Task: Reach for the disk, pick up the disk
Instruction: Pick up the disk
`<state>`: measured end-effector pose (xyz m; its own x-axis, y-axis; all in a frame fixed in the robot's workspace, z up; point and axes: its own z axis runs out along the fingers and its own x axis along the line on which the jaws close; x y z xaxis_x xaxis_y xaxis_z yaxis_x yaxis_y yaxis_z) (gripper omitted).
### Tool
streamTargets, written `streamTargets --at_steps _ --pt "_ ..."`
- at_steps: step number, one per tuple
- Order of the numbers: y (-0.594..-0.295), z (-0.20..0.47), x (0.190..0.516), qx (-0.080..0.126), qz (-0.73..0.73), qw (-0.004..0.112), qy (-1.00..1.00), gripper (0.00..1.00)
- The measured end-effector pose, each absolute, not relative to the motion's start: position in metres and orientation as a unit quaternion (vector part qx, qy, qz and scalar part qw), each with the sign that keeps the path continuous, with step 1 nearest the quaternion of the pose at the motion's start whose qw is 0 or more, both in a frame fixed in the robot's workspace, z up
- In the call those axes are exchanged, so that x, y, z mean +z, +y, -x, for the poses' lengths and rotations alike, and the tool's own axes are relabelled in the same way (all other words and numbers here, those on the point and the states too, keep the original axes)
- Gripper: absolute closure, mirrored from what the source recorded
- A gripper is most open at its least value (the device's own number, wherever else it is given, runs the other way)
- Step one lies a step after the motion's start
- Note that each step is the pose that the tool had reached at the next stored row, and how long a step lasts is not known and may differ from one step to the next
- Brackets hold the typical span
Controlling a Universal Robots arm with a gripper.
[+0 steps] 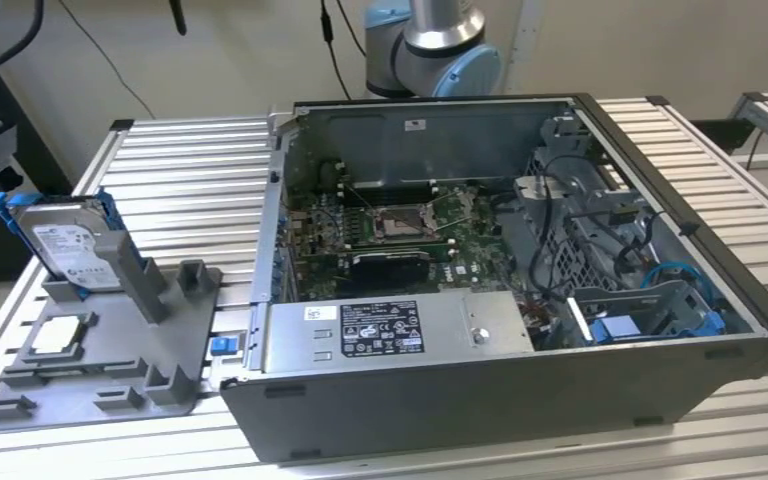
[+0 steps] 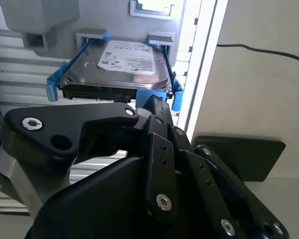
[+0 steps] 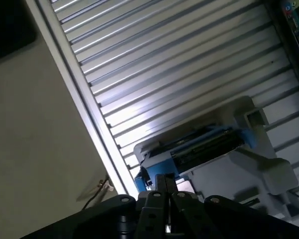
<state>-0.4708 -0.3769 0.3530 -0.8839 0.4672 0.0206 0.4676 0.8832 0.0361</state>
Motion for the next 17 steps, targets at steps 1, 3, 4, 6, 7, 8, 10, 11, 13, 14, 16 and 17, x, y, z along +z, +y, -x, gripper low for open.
streamTargets --at_steps 1,3,4,6,7,8,10,11,13,14,16,17 --pt "-0.3769 0.4708 0.3530 -0.020 0.248 0.005 -0.969 1.00" --pt "-0.3770 0.4708 0.3530 -0.020 0.262 0.005 -0.965 1.00" --pt "-0.3770 0.4708 0.3530 -0.020 0.269 0.005 -0.963 1.00" --pt "-0.3770 0.4708 0.3530 -0.020 0.283 0.005 -0.959 1.00" --pt "-0.3769 0.4708 0.3530 -0.020 0.289 0.005 -0.957 1.00" --pt "-0.3769 0.4708 0.3530 -0.020 0.296 0.004 -0.955 1.00" --pt "-0.3769 0.4708 0.3529 -0.020 0.309 0.004 -0.951 1.00" --pt "-0.3769 0.4708 0.3530 -0.020 0.316 0.004 -0.949 1.00" --pt "-0.3770 0.4708 0.3530 -0.020 0.329 0.004 -0.944 1.00" --pt "-0.3769 0.4708 0.3530 -0.020 0.335 0.004 -0.942 1.00" --pt "-0.3769 0.4708 0.3530 -0.020 0.347 0.003 -0.937 1.00" --pt "-0.3769 0.4708 0.3529 -0.021 0.354 0.003 -0.935 1.00"
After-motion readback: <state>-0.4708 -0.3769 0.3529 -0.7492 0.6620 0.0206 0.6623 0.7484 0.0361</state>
